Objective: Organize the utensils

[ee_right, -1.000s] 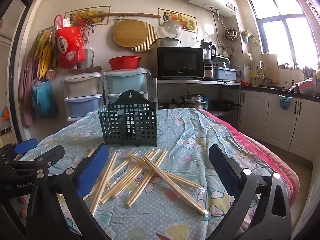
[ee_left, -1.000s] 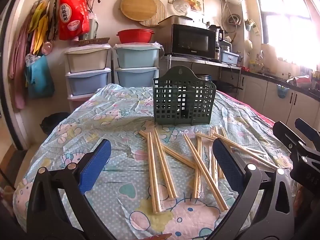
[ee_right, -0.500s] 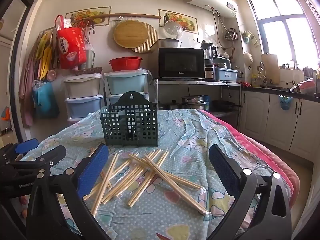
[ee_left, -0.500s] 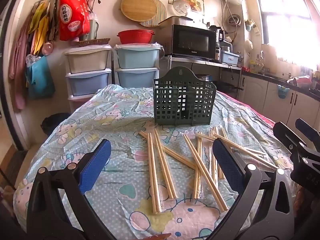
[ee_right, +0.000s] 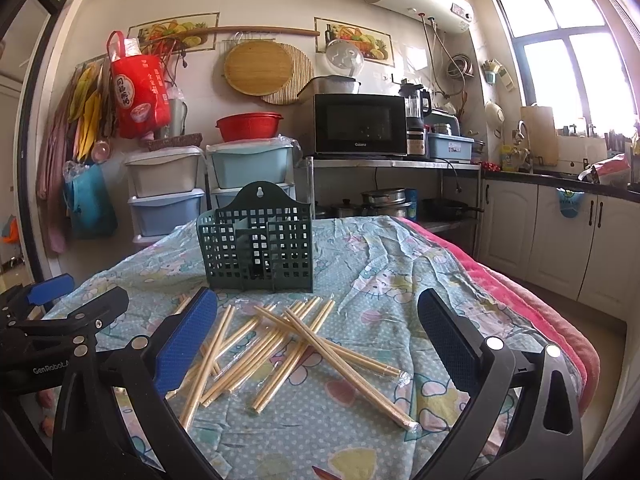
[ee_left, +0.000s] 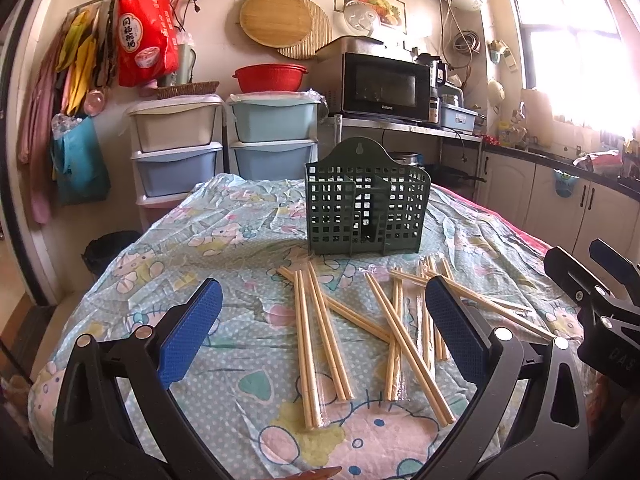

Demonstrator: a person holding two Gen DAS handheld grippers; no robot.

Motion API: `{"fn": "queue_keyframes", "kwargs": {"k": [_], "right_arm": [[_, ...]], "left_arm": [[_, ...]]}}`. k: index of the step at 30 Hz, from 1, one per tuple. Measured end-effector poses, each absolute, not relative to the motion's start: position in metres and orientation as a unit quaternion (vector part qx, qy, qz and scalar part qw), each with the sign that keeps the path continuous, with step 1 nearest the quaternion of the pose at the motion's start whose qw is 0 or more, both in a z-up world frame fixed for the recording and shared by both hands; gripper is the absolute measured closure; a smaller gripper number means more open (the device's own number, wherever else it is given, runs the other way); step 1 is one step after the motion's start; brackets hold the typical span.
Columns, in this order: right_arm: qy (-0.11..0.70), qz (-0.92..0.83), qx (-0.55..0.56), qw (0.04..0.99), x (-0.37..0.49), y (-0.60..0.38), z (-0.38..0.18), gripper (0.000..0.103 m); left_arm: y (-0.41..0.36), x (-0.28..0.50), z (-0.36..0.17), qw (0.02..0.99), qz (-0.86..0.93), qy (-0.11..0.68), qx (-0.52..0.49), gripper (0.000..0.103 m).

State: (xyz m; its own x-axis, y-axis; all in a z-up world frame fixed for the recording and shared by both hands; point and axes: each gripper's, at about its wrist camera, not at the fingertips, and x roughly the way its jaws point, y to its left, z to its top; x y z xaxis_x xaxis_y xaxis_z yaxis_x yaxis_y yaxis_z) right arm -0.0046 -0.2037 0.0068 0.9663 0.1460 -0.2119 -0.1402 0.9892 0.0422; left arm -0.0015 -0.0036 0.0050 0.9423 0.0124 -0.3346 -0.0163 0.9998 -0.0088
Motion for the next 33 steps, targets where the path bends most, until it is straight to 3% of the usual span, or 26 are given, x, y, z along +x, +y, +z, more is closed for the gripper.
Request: {"fn": "queue_keyframes", "kwargs": {"k": [28, 33], "right_arm": [[0.099, 0.072, 0.008, 0.992, -0.008, -0.204, 0.013, 0.006], [0.100, 0.101, -0.006, 0.990, 0.005, -0.205, 0.028, 0.006]], "left_arm": [[-0.003, 0.007, 0.005, 0.984, -0.004, 0.180, 0.000, 0.009], [0.021, 0.020, 0.018, 0.982, -0.023, 0.182, -0.040, 0.009]]}}
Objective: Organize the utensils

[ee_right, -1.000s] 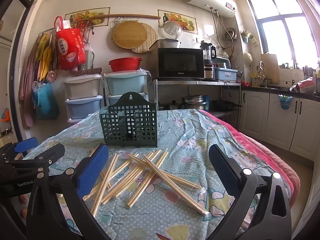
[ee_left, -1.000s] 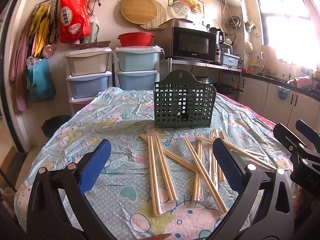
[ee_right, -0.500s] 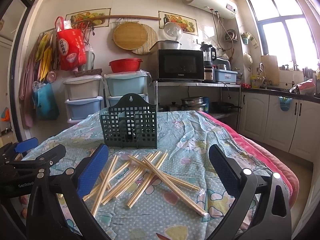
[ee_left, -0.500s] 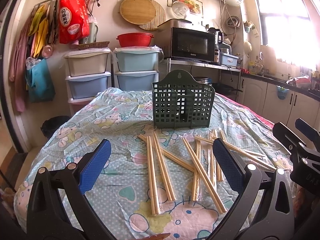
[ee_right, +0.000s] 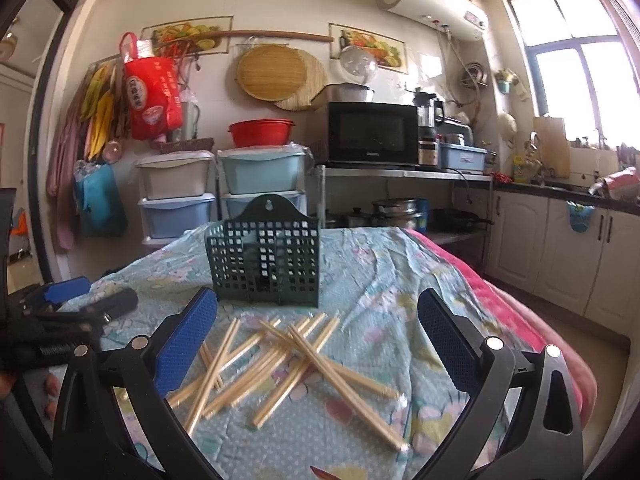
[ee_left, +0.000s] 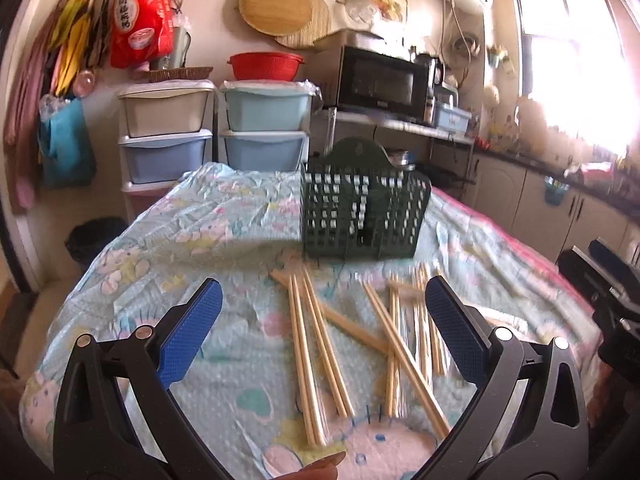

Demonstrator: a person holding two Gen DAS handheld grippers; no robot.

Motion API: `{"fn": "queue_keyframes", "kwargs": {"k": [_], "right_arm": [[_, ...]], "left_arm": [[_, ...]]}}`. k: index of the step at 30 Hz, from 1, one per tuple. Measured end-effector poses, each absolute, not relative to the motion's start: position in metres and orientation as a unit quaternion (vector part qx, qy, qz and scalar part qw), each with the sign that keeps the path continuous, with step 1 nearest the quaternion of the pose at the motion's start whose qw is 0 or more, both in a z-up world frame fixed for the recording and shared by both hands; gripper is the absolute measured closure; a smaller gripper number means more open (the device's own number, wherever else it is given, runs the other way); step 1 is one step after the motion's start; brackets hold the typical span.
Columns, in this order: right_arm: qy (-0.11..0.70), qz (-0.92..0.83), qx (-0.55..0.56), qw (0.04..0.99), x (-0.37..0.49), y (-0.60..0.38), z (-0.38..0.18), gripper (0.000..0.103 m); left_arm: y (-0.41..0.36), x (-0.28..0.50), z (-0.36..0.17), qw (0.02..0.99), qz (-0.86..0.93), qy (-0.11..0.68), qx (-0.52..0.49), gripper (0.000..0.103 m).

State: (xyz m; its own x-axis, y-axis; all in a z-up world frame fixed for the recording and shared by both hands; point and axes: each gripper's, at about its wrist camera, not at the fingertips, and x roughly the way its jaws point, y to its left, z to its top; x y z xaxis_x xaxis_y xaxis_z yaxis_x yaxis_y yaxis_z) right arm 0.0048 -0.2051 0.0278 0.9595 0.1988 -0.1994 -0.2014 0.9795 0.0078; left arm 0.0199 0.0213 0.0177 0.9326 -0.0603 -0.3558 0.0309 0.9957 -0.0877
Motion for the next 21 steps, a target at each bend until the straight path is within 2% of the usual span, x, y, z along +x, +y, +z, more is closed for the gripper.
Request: {"fn": "queue_keyframes", "kwargs": {"k": [12, 21], "right_arm": [[0.208, 0.185, -0.014, 0.960, 0.093, -0.188, 0.063, 0.008], [0.243, 0.206, -0.049, 0.947, 0.131, -0.175, 0.076, 0.026]], "left_arm": [[0.049, 0.061, 0.081, 0.988, -0.005, 0.148, -0.032, 0.009], [0.046, 0.129, 0.080, 0.967, -0.043, 0.252, -0.020, 0.009]]}}
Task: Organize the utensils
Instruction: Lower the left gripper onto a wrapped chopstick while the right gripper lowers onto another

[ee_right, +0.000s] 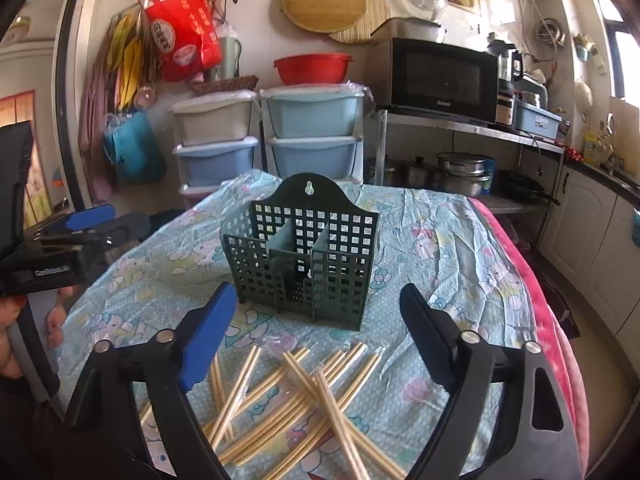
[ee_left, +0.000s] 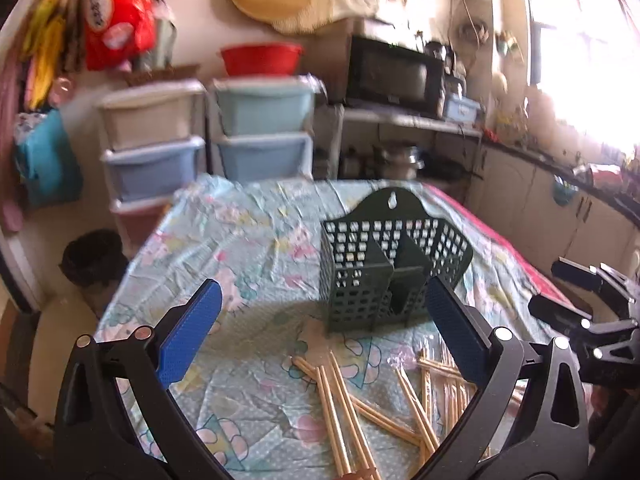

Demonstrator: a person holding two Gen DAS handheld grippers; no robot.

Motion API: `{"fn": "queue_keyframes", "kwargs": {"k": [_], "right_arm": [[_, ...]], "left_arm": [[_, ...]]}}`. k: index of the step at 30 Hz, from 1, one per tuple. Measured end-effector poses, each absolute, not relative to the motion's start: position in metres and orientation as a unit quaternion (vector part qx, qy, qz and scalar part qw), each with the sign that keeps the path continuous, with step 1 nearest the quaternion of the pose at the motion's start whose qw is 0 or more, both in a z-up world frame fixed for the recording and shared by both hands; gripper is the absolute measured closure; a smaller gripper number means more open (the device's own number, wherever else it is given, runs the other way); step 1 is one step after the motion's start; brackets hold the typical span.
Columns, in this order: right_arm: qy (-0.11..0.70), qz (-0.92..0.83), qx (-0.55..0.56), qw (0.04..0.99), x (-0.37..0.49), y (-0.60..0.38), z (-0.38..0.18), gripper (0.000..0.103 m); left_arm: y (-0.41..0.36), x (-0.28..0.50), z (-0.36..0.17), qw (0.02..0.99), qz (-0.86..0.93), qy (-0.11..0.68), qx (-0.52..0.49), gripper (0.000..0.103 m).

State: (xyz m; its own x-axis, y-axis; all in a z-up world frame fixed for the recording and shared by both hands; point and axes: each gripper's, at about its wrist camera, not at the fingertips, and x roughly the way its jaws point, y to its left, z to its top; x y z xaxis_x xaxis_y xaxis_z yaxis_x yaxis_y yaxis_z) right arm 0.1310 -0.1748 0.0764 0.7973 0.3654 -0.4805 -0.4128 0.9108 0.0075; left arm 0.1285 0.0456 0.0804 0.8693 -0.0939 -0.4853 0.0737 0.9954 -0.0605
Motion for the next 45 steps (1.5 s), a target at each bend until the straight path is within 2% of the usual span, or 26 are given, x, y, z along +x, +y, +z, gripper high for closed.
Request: {"fn": "queue_keyframes", "kwargs": {"k": [3, 5, 8, 9, 11, 13, 14, 17, 23, 45], "right_arm": [[0.269, 0.207, -0.051, 0.939, 0.147, -0.179, 0.071, 0.032], [0.287, 0.209, -0.045, 0.934, 0.156, -0.184, 0.066, 0.041], [0.308, 0.218, -0.042, 0.925, 0.163, -0.191, 0.057, 0.050], [0.315, 0.222, -0.045, 0.922, 0.165, -0.192, 0.053, 0.053], [0.325, 0.223, -0.053, 0.917, 0.166, -0.191, 0.047, 0.062], [0.339, 0.224, -0.060, 0.912, 0.170, -0.190, 0.039, 0.070], [0.350, 0.227, -0.062, 0.907, 0.173, -0.189, 0.033, 0.075], [0.376, 0.238, -0.063, 0.893, 0.179, -0.185, 0.018, 0.081], [0.408, 0.260, -0.076, 0.872, 0.187, -0.173, -0.006, 0.082], [0.447, 0.293, -0.066, 0.842, 0.207, -0.154, -0.032, 0.082]], "left_arm": [[0.045, 0.149, 0.070, 0.955, -0.045, 0.294, -0.012, 0.009], [0.047, 0.160, 0.060, 0.945, -0.068, 0.320, -0.020, 0.012], [0.048, 0.170, 0.046, 0.935, -0.077, 0.345, -0.015, 0.025], [0.049, 0.173, 0.041, 0.931, -0.084, 0.354, -0.017, 0.027], [0.050, 0.178, 0.028, 0.924, -0.086, 0.373, -0.015, 0.040], [0.050, 0.182, 0.018, 0.917, -0.091, 0.388, -0.015, 0.047], [0.051, 0.184, 0.012, 0.912, -0.095, 0.398, -0.017, 0.054], [0.054, 0.189, -0.002, 0.898, -0.106, 0.426, -0.026, 0.066], [0.065, 0.187, -0.023, 0.881, -0.118, 0.457, -0.037, 0.079], [0.071, 0.189, -0.046, 0.860, -0.148, 0.484, -0.059, 0.080]]}}
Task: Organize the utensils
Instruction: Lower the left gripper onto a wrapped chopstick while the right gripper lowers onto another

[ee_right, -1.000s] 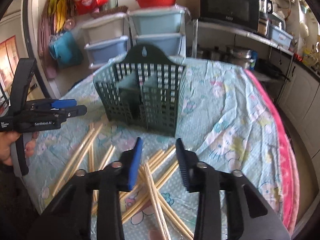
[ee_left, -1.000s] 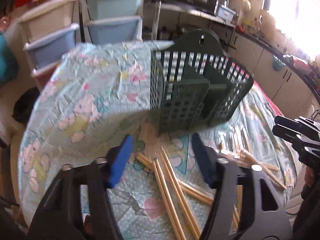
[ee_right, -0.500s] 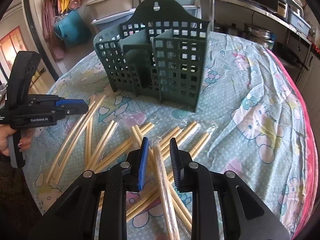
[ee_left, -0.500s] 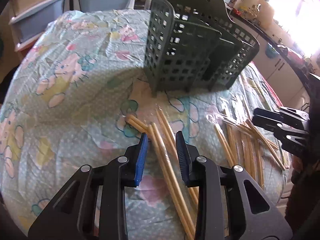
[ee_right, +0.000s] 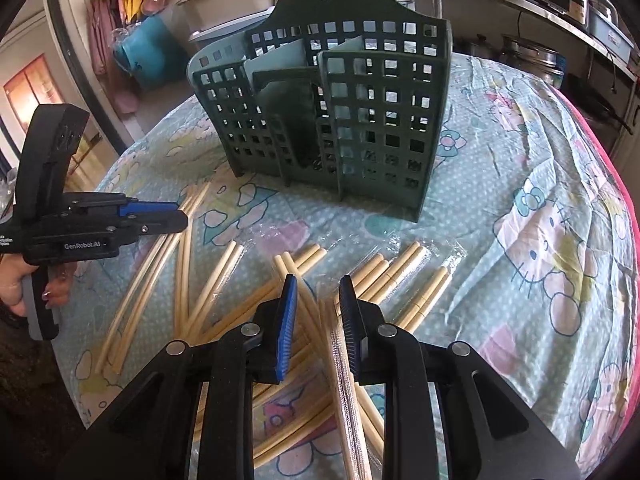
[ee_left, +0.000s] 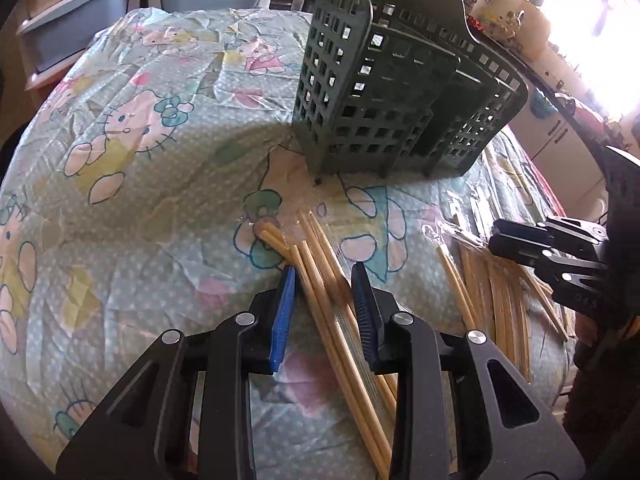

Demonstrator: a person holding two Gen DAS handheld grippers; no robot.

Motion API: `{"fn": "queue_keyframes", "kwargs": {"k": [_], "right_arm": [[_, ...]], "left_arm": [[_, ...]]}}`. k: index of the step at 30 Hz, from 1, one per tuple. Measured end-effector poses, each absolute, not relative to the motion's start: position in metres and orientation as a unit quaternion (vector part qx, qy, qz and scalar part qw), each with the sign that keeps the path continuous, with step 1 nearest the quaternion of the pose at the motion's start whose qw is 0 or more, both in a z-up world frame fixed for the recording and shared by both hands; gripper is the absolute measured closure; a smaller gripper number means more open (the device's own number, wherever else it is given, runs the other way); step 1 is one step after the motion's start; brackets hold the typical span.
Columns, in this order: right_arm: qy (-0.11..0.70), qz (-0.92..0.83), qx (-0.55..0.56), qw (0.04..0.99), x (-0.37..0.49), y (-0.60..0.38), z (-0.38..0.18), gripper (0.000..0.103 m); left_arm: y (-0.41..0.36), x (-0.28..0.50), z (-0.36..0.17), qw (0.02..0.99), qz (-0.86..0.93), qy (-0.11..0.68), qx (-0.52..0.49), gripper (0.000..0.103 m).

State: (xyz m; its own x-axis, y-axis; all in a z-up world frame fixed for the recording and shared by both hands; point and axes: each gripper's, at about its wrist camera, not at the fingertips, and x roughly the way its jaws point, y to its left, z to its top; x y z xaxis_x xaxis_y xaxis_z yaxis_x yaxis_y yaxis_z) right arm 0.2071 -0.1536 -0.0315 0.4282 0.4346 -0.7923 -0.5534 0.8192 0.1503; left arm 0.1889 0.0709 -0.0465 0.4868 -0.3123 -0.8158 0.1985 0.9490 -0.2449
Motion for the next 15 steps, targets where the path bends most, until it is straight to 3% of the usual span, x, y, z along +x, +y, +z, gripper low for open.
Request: {"fn": "queue_keyframes", "kwargs": {"k": [12, 15], "right_arm": [[0.456, 0.299, -0.068, 0.836, 0.211, -0.154, -0.038, 0.083], [0.458, 0.298, -0.066, 0.835, 0.213, -0.155, -0.037, 0.091]], "left_arm": [[0.087, 0.182, -0.051, 0.852, -0.162, 0.489, -0.091, 0.079], [0.087, 0.185, -0.051, 0.851, -0.160, 0.490, -0.094, 0.079]]}}
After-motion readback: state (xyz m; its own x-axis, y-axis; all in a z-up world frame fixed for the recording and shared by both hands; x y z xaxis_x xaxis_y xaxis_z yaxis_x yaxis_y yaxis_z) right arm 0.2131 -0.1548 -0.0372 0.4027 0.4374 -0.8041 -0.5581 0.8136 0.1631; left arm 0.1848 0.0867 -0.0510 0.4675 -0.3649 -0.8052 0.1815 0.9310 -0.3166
